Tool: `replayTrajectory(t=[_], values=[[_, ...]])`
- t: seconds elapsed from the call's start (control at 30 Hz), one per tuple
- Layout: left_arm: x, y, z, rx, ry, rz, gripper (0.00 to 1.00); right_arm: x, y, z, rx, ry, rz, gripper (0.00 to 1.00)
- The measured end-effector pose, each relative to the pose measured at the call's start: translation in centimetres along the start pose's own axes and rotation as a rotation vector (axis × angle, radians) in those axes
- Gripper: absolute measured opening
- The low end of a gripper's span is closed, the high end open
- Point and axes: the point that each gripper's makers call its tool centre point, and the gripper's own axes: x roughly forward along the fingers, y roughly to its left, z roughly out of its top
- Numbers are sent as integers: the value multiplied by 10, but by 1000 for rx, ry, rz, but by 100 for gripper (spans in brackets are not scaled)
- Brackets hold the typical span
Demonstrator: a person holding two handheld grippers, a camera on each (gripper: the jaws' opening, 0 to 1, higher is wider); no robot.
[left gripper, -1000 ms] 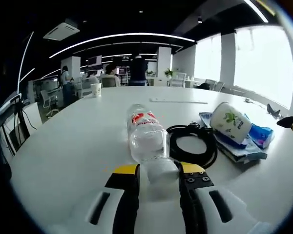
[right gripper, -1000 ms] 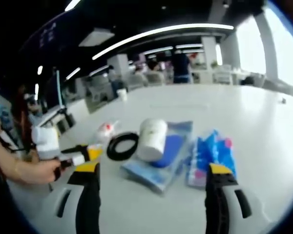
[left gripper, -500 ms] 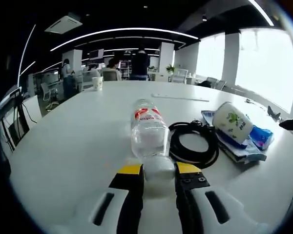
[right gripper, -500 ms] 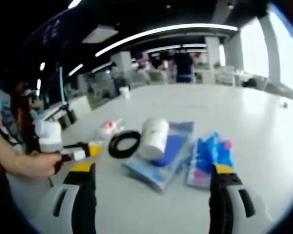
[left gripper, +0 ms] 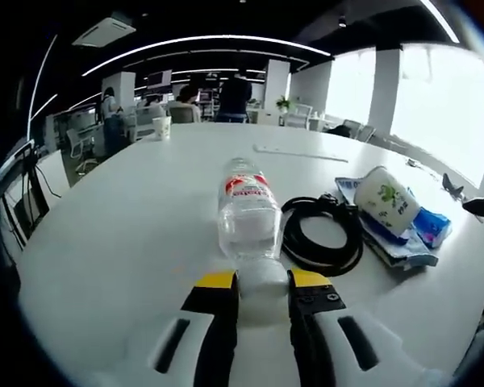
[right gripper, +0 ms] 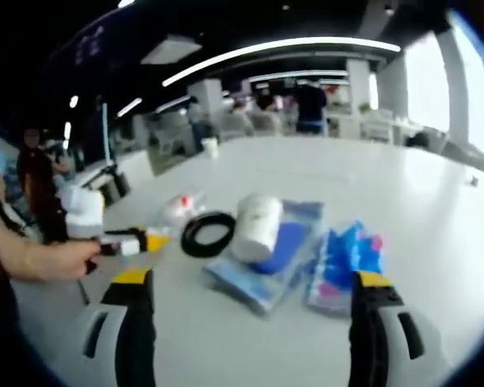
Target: Arrange the tabletop items into an orderly group along one side of the table until the central work area is clear of visible clutter.
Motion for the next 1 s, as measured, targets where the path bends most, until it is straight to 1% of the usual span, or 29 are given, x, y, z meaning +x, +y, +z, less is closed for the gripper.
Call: replayTrajectory(t=[0.07, 0.17, 0.2, 0.37, 0.47, 0.5, 0.53, 0.57, 0.63, 0.7, 0.73, 0.83, 0.97, 1.0], values=[[-2, 0, 2, 1, 3, 2, 22, 0, 1, 0, -4, 1, 1, 100], [-4, 1, 4, 2, 6, 8, 22, 0, 0, 1, 32, -8, 7, 100], [-6, 1, 6, 0, 5, 9, 22, 0, 0, 1, 30, -8, 5, 100], [-12, 4, 14, 20, 3, 10, 22, 1, 3, 5, -24, -18, 18, 100], [-15, 6, 16, 24, 11, 14, 21, 3, 6, 8, -29, -26, 29, 100], [-16, 6, 17, 28, 16, 13, 22, 3, 7, 10, -33, -31, 30, 100], [-17, 6, 15, 37, 39, 11, 22, 4, 8, 12, -53, -37, 30, 100], [-18, 7, 17, 27, 30, 7, 22, 5, 9, 14, -76, -45, 32, 100], [-21, 8, 19, 5, 36, 3, 22, 6, 11, 16, -81, -52, 40, 100], [-24, 9, 22, 11, 41, 2, 22, 8, 14, 19, -94, -62, 51, 100], [-26, 10, 22, 14, 53, 0, 22, 9, 16, 21, -113, -61, 57, 100], [-29, 11, 26, 14, 59, -1, 22, 12, 19, 23, -142, -59, 67, 100], [-36, 14, 35, 21, 47, 7, 21, 13, 22, 26, -143, -67, 80, 100], [-38, 15, 40, 40, 39, 14, 21, 13, 23, 26, -146, -68, 82, 100]])
